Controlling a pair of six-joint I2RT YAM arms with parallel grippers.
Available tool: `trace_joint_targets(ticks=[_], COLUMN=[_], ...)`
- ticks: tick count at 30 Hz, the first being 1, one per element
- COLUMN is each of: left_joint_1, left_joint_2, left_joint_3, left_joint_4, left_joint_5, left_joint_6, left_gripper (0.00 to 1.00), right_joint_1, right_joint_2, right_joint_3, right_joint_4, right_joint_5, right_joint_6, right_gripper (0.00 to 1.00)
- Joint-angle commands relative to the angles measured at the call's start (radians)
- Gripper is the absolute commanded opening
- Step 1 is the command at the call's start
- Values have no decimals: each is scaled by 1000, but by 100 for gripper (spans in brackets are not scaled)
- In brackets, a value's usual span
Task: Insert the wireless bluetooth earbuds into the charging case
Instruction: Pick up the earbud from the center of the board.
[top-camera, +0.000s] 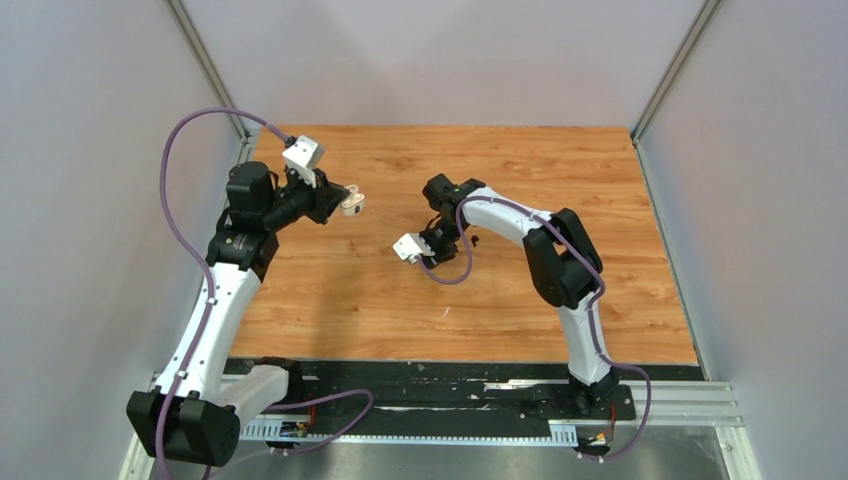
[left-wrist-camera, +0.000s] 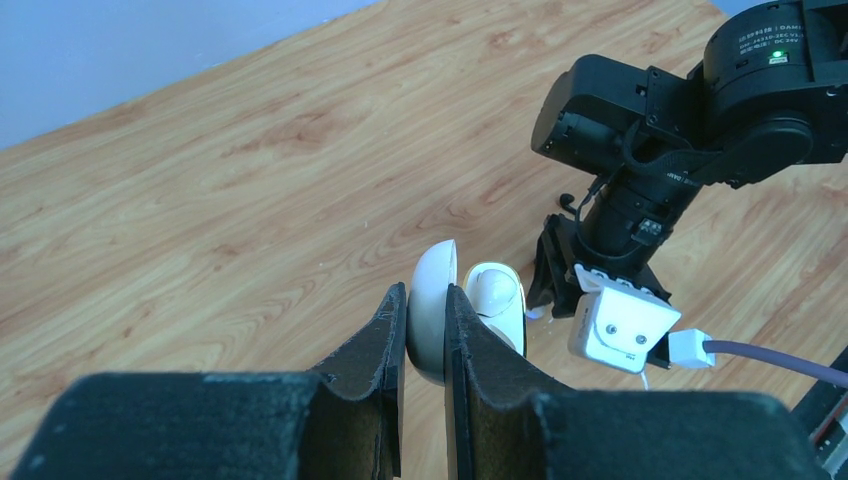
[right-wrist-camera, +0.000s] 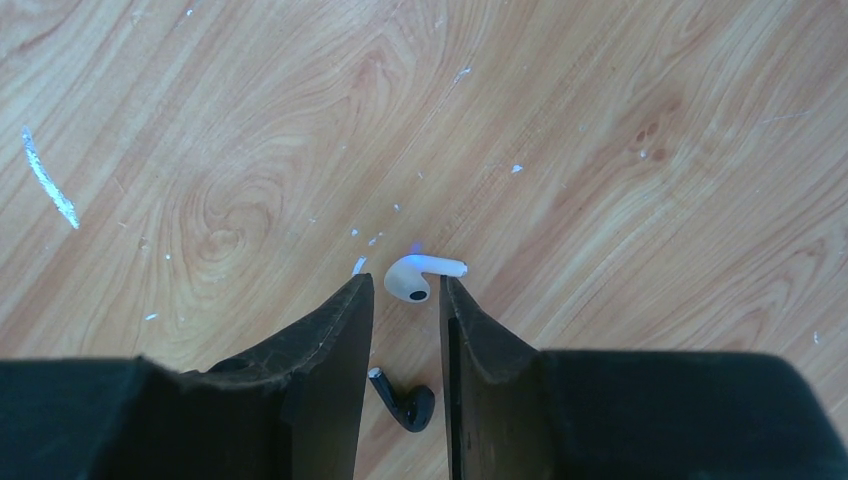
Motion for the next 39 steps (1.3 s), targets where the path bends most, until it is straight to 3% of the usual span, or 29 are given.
trace_joint_targets(ticks=[1, 14, 19, 23, 28, 32, 36, 39], left_joint_1=[8, 10, 10, 10, 10, 3, -52, -100], left_joint_2=[-13, -8, 0, 8, 27, 74, 148, 196], left_joint_3=[2, 4, 2, -8, -75, -117, -104, -78], left_joint_4=[25, 21, 20, 28, 174, 357, 457, 504], left_joint_5=[15, 14, 19, 22, 92, 98, -7, -110], left_joint_6=[-18, -18, -19, -13, 72, 148, 187, 205], left_gripper=[0, 0, 0, 0, 0, 0, 0, 0], right_joint_1=[-4, -3, -3, -13, -146, -280, -364, -371], right_joint_2=[29, 39, 49, 32, -24, 6, -3, -66], right_joint_3=[32, 29, 49, 89, 373, 575, 543, 421], right_joint_4=[-18, -36, -61, -81, -106, -7, 181, 331], right_joint_5=[-7, 4, -4, -56, -427, -691, -801, -861], right_joint_6=[-46, -47, 7, 145, 798, 1463, 2016, 2194], right_gripper=[31, 22, 8, 0, 0, 0, 0, 0])
